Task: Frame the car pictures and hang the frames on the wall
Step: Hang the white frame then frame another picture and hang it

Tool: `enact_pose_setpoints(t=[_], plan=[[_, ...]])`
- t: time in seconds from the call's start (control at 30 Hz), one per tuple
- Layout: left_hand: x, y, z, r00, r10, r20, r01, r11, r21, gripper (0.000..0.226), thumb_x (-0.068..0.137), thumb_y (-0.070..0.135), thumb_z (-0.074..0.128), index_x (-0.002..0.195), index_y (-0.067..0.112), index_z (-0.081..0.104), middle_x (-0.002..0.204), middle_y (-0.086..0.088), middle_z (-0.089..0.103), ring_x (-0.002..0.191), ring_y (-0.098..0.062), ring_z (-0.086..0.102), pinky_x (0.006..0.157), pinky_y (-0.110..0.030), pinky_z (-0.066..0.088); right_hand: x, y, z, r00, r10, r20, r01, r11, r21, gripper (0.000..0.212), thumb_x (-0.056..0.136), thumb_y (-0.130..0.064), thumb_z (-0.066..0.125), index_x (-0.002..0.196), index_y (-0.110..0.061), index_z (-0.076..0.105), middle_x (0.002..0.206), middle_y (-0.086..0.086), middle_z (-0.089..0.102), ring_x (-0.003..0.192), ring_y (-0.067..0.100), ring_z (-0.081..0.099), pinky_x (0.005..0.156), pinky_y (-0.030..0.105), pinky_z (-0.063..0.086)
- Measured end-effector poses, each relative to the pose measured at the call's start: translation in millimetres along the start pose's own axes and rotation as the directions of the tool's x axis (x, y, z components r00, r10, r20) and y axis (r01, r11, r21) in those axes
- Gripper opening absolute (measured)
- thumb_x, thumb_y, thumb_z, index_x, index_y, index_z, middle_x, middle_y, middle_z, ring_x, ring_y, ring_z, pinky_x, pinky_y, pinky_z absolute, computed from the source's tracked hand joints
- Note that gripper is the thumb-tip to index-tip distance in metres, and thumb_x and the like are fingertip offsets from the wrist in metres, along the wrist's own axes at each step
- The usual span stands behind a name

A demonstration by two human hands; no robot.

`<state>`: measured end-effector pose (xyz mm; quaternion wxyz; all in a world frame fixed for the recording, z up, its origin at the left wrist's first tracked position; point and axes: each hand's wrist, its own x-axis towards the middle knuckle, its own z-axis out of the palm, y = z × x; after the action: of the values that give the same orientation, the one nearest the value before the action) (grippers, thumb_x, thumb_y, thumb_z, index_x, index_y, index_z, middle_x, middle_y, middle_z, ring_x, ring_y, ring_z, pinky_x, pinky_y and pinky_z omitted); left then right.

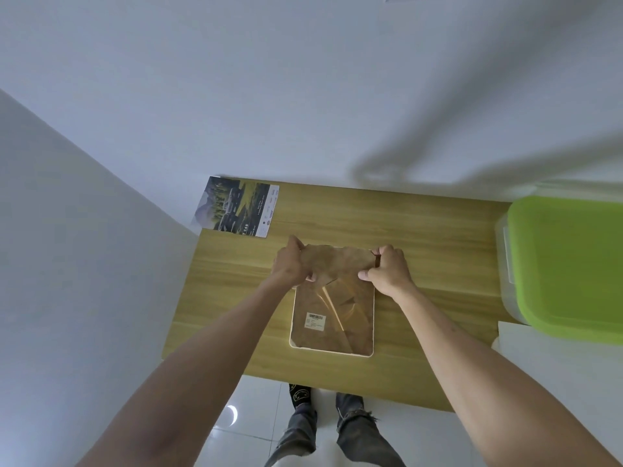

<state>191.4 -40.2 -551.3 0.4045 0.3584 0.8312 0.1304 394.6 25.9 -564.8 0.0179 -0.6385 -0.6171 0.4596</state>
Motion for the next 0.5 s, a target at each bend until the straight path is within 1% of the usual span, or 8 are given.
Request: enact_pose_setpoints(t=[0.07, 0.1, 0.17, 0.23, 0.27, 0.33, 0.4, 0.5], plan=[[-1.2, 0.4, -5.9, 1.0, 0.012, -0.009, -0.012, 1.0, 0.022, 0.056, 0.069, 0.007, 0.08, 0.113, 0.012, 0.044, 0.104, -0.008, 0.059, 0.092, -0.027, 0.059, 0.07, -0.037, 0.052, -4.7, -1.1, -2.5, 0.999, -0.038, -0.009, 0.038, 0.998, -0.047, 0.061, 0.078, -0.02, 0.082, 0.128, -0.008, 0.049, 0.128, 0.006, 0.041, 0.115, 0.022, 0.05, 0.095, 0.026, 0.038], [-1.9, 0.7, -9.1, 0.999, 0.024, -0.027, -0.023, 0.999, 0.043, 0.055, 0.068, 0.008, 0.081, 0.111, 0.011, 0.046, 0.105, -0.008, 0.059, 0.093, -0.026, 0.058, 0.073, -0.038, 0.051, -7.8, -2.0, -2.6, 0.998, -0.061, -0.019, 0.06, 0.995, -0.079, 0.058, 0.079, -0.022, 0.081, 0.125, -0.008, 0.048, 0.123, 0.005, 0.042, 0.11, 0.02, 0.049, 0.093, 0.026, 0.039], [-4.7, 1.0, -15.2, 0.998, 0.049, -0.046, -0.047, 0.998, 0.053, 0.052, 0.068, 0.009, 0.08, 0.107, 0.01, 0.046, 0.104, -0.007, 0.059, 0.091, -0.025, 0.057, 0.07, -0.036, 0.048, -15.4, -4.0, -0.4, 0.995, -0.092, -0.038, 0.088, 0.99, -0.109, 0.044, 0.086, -0.019, 0.073, 0.117, -0.008, 0.044, 0.116, 0.003, 0.05, 0.102, 0.019, 0.052, 0.085, 0.029, 0.043], [-7.6, -1.6, -20.9, 0.998, 0.055, -0.038, -0.054, 0.998, 0.021, 0.054, 0.066, 0.009, 0.081, 0.106, 0.011, 0.045, 0.099, -0.005, 0.057, 0.089, -0.025, 0.057, 0.067, -0.034, 0.044, -20.7, -3.3, 5.2, 0.995, -0.086, -0.047, 0.081, 0.993, -0.091, 0.026, 0.092, -0.004, 0.056, 0.113, -0.007, 0.041, 0.114, 0.005, 0.062, 0.101, 0.022, 0.06, 0.079, 0.033, 0.048], [-8.2, -4.1, -23.3, 0.998, 0.05, -0.029, -0.05, 0.999, 0.009, 0.054, 0.067, 0.01, 0.082, 0.105, 0.012, 0.044, 0.098, -0.004, 0.057, 0.09, -0.025, 0.057, 0.067, -0.034, 0.045, -23.2, -2.5, 8.6, 0.996, -0.08, -0.045, 0.076, 0.994, -0.085, 0.024, 0.093, 0.0, 0.051, 0.114, -0.008, 0.041, 0.114, 0.006, 0.065, 0.1, 0.022, 0.062, 0.077, 0.032, 0.049], [-8.0, -11.7, -27.3, 0.999, 0.041, -0.014, -0.041, 0.999, -0.029, 0.052, 0.068, 0.013, 0.082, 0.104, 0.014, 0.045, 0.099, -0.005, 0.061, 0.092, -0.027, 0.061, 0.073, -0.038, 0.052, -29.7, -2.2, 14.8, 0.998, -0.062, -0.015, 0.061, 0.996, -0.065, 0.027, 0.097, -0.01, 0.055, 0.121, -0.009, 0.044, 0.11, 0.007, 0.065, 0.095, 0.021, 0.062, 0.076, 0.032, 0.05], [-5.8, -20.9, -31.5, 0.999, 0.028, -0.014, -0.029, 0.997, -0.069, 0.051, 0.068, 0.015, 0.082, 0.106, 0.016, 0.048, 0.1, -0.008, 0.065, 0.093, -0.029, 0.065, 0.08, -0.045, 0.057, -35.9, -1.0, 21.0, 0.999, -0.045, -0.006, 0.045, 0.999, -0.015, 0.038, 0.096, -0.021, 0.061, 0.13, -0.013, 0.045, 0.109, 0.006, 0.066, 0.093, 0.022, 0.064, 0.081, 0.036, 0.053], [-4.9, -29.9, -39.2, 0.999, 0.031, -0.013, -0.033, 0.994, -0.105, 0.042, 0.072, 0.011, 0.08, 0.107, 0.016, 0.057, 0.101, -0.008, 0.068, 0.093, -0.028, 0.067, 0.084, -0.045, 0.057, -45.2, -0.4, 30.3, 0.997, -0.042, -0.071, 0.043, 0.999, 0.016, 0.046, 0.094, -0.021, 0.063, 0.137, -0.016, 0.047, 0.109, 0.003, 0.067, 0.089, 0.019, 0.065, 0.079, 0.033, 0.053]])
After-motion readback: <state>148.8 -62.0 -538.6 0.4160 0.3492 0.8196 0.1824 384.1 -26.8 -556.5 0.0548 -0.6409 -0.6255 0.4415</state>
